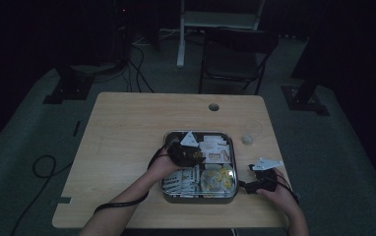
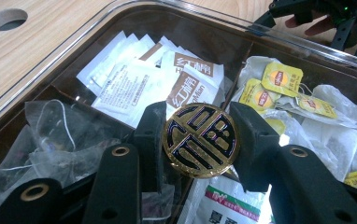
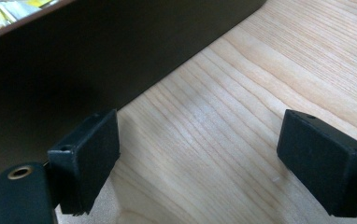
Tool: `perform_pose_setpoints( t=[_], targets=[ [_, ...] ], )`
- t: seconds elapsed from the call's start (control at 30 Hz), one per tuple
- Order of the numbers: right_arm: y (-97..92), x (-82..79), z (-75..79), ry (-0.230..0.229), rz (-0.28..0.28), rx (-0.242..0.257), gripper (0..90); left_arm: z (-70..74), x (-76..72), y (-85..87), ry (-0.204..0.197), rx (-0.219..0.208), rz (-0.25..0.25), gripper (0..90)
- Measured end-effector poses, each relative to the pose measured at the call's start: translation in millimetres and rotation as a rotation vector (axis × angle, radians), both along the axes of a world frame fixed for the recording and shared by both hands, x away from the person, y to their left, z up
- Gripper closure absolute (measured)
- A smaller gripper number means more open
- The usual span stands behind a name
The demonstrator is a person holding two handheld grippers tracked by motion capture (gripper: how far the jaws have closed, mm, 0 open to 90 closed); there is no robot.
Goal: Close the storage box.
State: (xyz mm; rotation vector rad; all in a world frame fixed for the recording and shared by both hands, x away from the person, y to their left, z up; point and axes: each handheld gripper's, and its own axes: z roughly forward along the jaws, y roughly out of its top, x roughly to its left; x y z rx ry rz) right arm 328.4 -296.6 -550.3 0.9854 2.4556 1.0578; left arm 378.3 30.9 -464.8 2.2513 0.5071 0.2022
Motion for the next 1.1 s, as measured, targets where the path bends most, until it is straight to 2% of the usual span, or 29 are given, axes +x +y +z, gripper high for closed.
perform_pose_setpoints(
  t=[0.3, 0.43, 0.57, 0.87, 1.1],
  targets=[
    [0.0, 0.0, 0.0, -0.001, 0.0, 0.0, 12.8, -4.5, 0.8, -3.5, 0.003, 0.021, -0.008, 60.0],
    [0.0, 0.0, 0.0, 0.0, 0.0, 0.0, 12.8, -4.3, 0.6, -6.1, 0.003, 0.017, -0.001, 59.9],
    [0.0, -0.1, 0.0, -0.001, 0.0, 0.0, 12.8, -6.4, -0.3, -8.4, 0.016, 0.026, -0.009, 59.9],
    [0.1, -0.1, 0.0, -0.001, 0.0, 0.0, 12.8, -11.0, -1.3, -9.0, 0.002, 0.022, -0.002, 59.9],
    [0.1, -0.1, -0.1, -0.001, 0.0, 0.0, 12.8, -11.3, -1.0, -7.2, 0.012, 0.015, -0.007, 59.2]
  ],
)
